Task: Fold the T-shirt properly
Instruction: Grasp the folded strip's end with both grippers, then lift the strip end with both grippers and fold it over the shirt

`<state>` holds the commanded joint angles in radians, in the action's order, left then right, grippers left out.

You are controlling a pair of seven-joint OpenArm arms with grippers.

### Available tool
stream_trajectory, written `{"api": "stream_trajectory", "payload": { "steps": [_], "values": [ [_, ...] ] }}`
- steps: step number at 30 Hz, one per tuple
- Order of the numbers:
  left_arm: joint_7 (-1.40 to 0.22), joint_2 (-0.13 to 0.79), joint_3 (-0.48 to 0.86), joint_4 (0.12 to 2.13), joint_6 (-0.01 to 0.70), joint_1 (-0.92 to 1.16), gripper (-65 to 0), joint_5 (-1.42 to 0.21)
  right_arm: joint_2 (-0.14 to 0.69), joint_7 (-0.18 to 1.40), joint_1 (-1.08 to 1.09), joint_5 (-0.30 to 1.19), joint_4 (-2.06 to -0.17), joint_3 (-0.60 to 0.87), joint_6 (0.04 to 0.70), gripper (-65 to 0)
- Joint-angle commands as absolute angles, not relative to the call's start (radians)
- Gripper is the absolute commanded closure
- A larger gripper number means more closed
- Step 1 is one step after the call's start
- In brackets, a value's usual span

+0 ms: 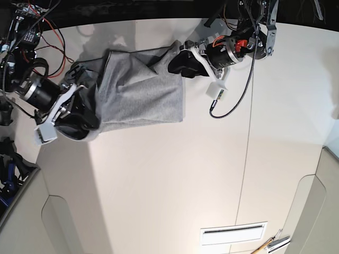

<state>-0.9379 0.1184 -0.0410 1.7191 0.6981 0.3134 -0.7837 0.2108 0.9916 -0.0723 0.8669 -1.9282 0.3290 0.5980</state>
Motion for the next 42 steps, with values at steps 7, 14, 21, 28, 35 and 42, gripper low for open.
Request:
{"api": "stream_trajectory", "payload": {
  "steps": [7,14,21,28,35,42],
  "values": [
    [-0.937,0.113,-0.041,1.719,0.698,0.313,-34.2,-0.784,0.093,0.991,-0.072,0.830,-1.958,0.179,0.598,0.0],
    [-0.937,0.113,-0.041,1.719,0.698,0.313,-34.2,-0.784,-0.003,0.989,-0.073,0.658,-1.956,0.019,0.597,0.0],
    [-0.944,0.114,-0.041,1.720,0.698,0.313,-34.2,-0.828,-0.003,0.902,-0.072,0.572,-1.932,-0.071,0.587,-33.1],
    [-1.058,0.114,-0.041,1.728,0.698,0.313,-34.2,-0.977,-0.003,0.898,-0.007,0.573,-1.942,-0.086,0.586,-33.4],
    [-1.134,0.114,-0.040,1.734,0.698,0.314,-34.2,-1.059,0.027,1.045,-0.027,0.666,-2.035,0.046,0.584,-33.4],
    [-1.118,0.119,-0.040,1.738,0.698,0.313,-34.1,-1.057,0.155,1.052,-0.198,0.769,-2.066,0.085,0.599,-28.4]
  ]
}}
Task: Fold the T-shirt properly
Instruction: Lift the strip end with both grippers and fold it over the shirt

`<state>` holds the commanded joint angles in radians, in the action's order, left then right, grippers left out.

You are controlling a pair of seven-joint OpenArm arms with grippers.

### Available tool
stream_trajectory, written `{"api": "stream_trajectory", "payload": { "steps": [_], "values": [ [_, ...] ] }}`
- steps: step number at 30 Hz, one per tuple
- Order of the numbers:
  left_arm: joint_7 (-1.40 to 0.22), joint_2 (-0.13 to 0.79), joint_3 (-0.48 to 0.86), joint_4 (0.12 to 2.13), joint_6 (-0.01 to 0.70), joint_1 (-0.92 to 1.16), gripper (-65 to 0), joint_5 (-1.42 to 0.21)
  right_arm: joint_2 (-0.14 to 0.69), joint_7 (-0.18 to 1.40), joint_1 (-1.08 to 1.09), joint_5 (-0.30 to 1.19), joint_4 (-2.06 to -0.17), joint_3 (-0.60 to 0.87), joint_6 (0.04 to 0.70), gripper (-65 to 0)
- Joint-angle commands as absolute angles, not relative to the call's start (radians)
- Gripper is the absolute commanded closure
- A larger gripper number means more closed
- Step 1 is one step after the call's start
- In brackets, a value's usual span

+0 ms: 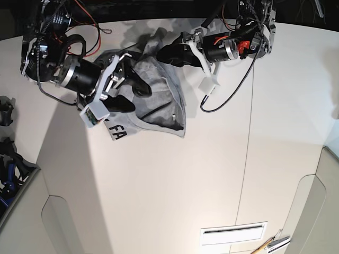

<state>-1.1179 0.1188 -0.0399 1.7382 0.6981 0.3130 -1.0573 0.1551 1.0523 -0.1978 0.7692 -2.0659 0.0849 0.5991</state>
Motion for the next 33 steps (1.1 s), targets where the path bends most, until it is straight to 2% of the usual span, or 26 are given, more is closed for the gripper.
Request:
{"api": "stream_trajectory", "payload": {
  "steps": [3,6,8,10,14,19,22,23,27,28,33],
  "values": [
    [-1.092,0.119,-0.040,1.738,0.698,0.310,-34.2,-1.057,0.155,1.044,-0.253,0.710,-2.065,0.055,0.599,-16.5],
    [-1.096,0.119,-0.040,1.738,0.698,0.299,-34.2,-1.052,0.163,1.036,-0.276,0.673,-2.065,0.047,0.599,-15.4],
    [-1.096,0.119,-0.040,1.738,0.698,0.299,-34.2,-1.050,0.197,1.030,-0.278,0.672,-2.065,0.044,0.599,-15.7],
    [-1.100,0.119,-0.039,1.738,0.698,0.299,-34.2,-1.050,0.239,0.981,-0.278,0.643,-2.065,0.043,0.599,-19.9],
    [-1.100,0.119,-0.021,1.738,0.698,0.299,-34.2,-1.051,0.297,0.891,-0.278,0.520,-2.065,-0.023,0.599,-36.0],
    [-1.100,0.119,0.008,1.738,0.698,0.297,-34.2,-1.059,0.350,0.796,-0.271,0.287,-2.065,-0.241,0.580,-36.5],
    [-1.100,0.119,0.008,1.738,0.698,0.297,-34.2,-1.058,0.352,0.774,-0.245,0.175,-2.062,-0.321,0.552,-36.1],
    [-1.104,0.119,0.008,1.738,0.698,0.297,-34.2,-1.058,0.352,0.773,-0.236,0.157,-2.059,-0.336,0.553,-32.3],
    [-1.112,0.119,0.008,1.738,0.698,0.297,-34.2,-1.058,0.352,0.766,-0.212,0.138,-2.037,-0.355,0.553,-1.9],
    [-1.112,0.119,0.008,1.738,0.698,0.297,-34.2,-1.058,0.352,0.766,-0.207,0.138,-2.033,-0.355,0.553,0.0],
    [-1.113,0.119,0.008,1.738,0.698,0.297,-34.2,-1.053,0.352,0.771,-0.206,0.192,-2.033,-0.355,0.553,0.0]
  ]
}}
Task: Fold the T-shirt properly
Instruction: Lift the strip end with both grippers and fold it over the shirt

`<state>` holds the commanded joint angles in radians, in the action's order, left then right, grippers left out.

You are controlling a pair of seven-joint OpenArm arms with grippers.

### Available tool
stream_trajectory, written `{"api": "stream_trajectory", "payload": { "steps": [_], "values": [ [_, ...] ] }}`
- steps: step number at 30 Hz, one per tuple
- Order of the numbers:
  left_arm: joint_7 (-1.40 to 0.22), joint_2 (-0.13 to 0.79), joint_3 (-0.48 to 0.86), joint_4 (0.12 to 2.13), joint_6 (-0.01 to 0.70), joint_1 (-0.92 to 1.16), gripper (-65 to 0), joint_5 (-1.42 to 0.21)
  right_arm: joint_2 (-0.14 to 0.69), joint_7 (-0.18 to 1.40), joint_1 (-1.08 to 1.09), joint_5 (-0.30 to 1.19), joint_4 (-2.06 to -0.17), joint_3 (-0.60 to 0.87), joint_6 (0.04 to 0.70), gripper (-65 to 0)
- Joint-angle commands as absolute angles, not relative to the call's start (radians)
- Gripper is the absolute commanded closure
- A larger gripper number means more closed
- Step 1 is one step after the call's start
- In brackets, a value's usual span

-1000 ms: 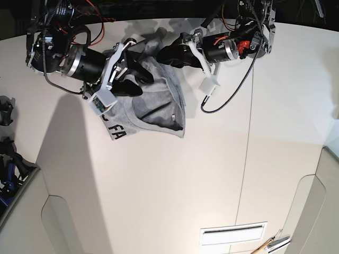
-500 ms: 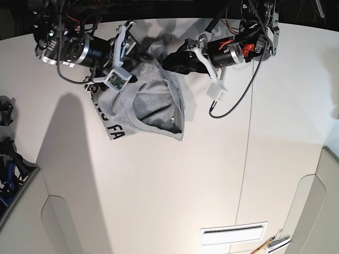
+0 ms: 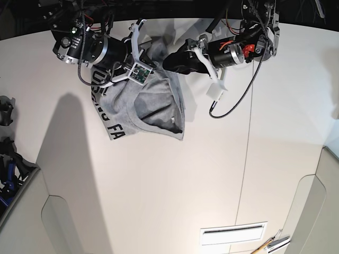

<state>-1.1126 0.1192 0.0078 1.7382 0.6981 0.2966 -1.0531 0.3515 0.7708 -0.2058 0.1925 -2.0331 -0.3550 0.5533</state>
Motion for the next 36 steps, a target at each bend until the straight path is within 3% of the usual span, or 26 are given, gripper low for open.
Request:
{"api": "stream_trajectory", "payload": {
  "steps": [11,25,29,34,36],
  "values": [
    [-1.101,0.120,0.008,1.738,0.698,0.294,-34.2,-0.960,0.352,0.876,-0.208,0.405,-2.210,-0.355,0.573,0.0],
    [-1.095,0.134,0.123,1.738,0.698,0.280,-34.2,-0.969,0.347,0.918,-0.214,0.565,-2.225,-0.355,0.573,0.0],
    [-1.096,0.157,0.151,1.739,0.698,0.279,-34.1,-1.026,0.316,0.916,-0.211,0.549,-2.225,-0.351,0.573,-18.9],
    [-1.097,0.186,0.222,1.809,0.698,0.280,-34.1,-1.074,0.257,0.872,-0.199,0.525,-2.226,-0.243,0.572,-19.3],
    [-1.098,0.186,0.242,1.857,0.698,0.281,-31.0,-1.074,0.237,0.856,-0.178,0.523,-2.226,-0.170,0.572,-19.4]
  ]
}}
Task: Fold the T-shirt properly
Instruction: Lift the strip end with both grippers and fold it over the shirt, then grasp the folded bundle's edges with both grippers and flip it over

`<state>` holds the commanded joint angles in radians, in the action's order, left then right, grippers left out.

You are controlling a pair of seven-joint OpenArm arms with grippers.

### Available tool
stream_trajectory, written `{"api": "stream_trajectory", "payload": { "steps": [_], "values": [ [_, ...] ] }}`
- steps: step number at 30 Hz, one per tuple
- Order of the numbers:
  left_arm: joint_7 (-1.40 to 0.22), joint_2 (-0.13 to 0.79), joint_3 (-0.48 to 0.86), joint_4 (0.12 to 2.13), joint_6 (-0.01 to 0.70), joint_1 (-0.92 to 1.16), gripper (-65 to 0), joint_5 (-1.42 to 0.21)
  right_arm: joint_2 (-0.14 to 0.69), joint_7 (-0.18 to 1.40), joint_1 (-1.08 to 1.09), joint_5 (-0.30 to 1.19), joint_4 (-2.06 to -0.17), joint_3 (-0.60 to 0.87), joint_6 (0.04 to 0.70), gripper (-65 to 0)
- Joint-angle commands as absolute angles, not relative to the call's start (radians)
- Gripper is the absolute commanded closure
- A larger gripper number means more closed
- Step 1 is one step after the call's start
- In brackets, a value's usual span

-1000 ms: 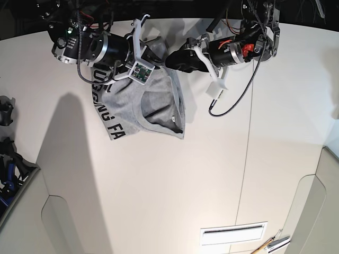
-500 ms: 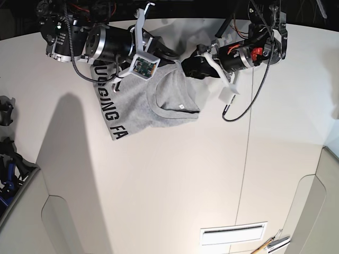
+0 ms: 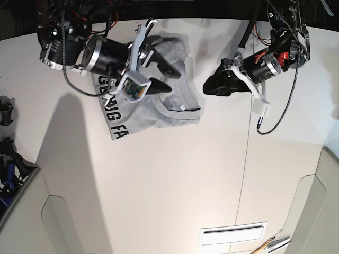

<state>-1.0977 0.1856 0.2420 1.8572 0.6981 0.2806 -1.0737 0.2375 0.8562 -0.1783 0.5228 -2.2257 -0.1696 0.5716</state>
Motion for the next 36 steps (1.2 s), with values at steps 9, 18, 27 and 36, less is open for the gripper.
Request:
{"api": "stream_trajectory", "payload": {
  "steps": [9,18,27,36],
  "values": [
    [-1.095,0.171,0.054,1.963,0.698,0.286,-4.5,-1.009,0.218,0.732,-0.105,0.415,-2.082,-0.002,0.553,0.0],
    [-0.997,0.044,-0.197,1.956,0.698,0.299,-3.2,-0.761,0.195,0.666,0.184,0.434,-1.562,-0.007,0.561,0.0],
    [-0.947,0.044,-0.203,1.776,0.698,0.318,-3.2,-0.743,0.174,0.629,0.307,0.407,-1.207,-0.094,0.584,0.0],
    [-0.946,0.051,-0.202,1.689,0.698,0.313,-3.2,-0.685,0.174,0.633,0.307,0.408,-1.192,-0.094,0.583,0.0]
  ]
}}
